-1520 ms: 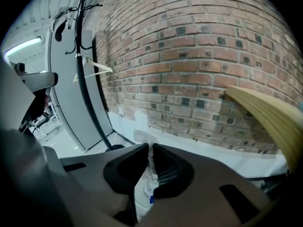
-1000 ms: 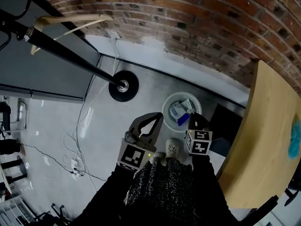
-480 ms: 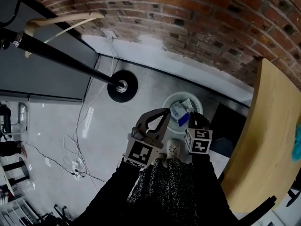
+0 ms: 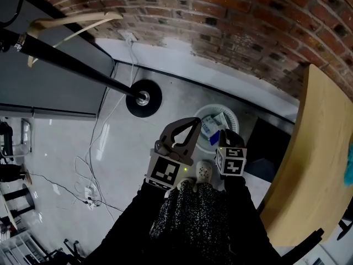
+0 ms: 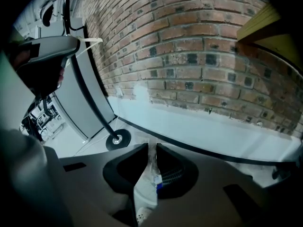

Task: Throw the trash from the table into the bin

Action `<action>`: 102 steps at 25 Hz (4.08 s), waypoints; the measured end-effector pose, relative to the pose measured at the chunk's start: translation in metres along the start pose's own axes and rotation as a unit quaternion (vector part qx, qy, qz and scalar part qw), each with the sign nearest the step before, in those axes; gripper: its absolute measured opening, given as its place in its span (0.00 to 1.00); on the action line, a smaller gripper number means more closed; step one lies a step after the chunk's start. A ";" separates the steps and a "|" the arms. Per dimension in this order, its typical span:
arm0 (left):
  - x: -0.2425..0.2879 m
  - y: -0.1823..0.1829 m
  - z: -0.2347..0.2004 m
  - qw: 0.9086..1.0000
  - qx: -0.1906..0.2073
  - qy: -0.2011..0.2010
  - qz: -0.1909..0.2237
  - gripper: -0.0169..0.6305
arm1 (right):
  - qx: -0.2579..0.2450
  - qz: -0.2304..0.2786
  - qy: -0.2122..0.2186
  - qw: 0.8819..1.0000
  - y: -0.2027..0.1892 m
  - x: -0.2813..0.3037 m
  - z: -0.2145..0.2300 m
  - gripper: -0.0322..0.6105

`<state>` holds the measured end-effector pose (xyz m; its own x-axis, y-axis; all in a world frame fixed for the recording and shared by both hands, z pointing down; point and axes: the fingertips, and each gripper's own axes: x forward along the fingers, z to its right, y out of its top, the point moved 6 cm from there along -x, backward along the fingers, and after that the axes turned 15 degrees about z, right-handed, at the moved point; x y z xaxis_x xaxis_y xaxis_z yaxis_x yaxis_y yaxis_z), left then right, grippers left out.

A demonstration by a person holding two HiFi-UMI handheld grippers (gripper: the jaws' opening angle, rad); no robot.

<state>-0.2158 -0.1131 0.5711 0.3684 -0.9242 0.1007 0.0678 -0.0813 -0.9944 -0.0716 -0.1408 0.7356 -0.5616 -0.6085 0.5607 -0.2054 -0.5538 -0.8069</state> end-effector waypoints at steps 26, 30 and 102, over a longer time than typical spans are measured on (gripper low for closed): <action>-0.043 0.055 0.022 1.000 -0.010 -0.010 0.015 0.04 | -0.007 0.038 0.042 0.998 0.055 -0.066 -0.034 0.28; -0.055 0.076 0.029 0.999 -0.014 -0.016 0.025 0.04 | -0.021 0.056 0.030 0.998 0.074 -0.093 -0.041 0.28; 0.083 0.253 0.338 0.981 0.007 -0.157 0.114 0.04 | 0.007 0.264 -0.219 0.939 0.167 -0.478 0.279 0.07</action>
<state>0.1453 -0.0845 0.3391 0.6428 -0.7570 -0.1175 -0.0378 0.1219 -0.9918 0.3863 -0.1010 0.3853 -0.1983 -0.9741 0.1091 0.0220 -0.1157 -0.9930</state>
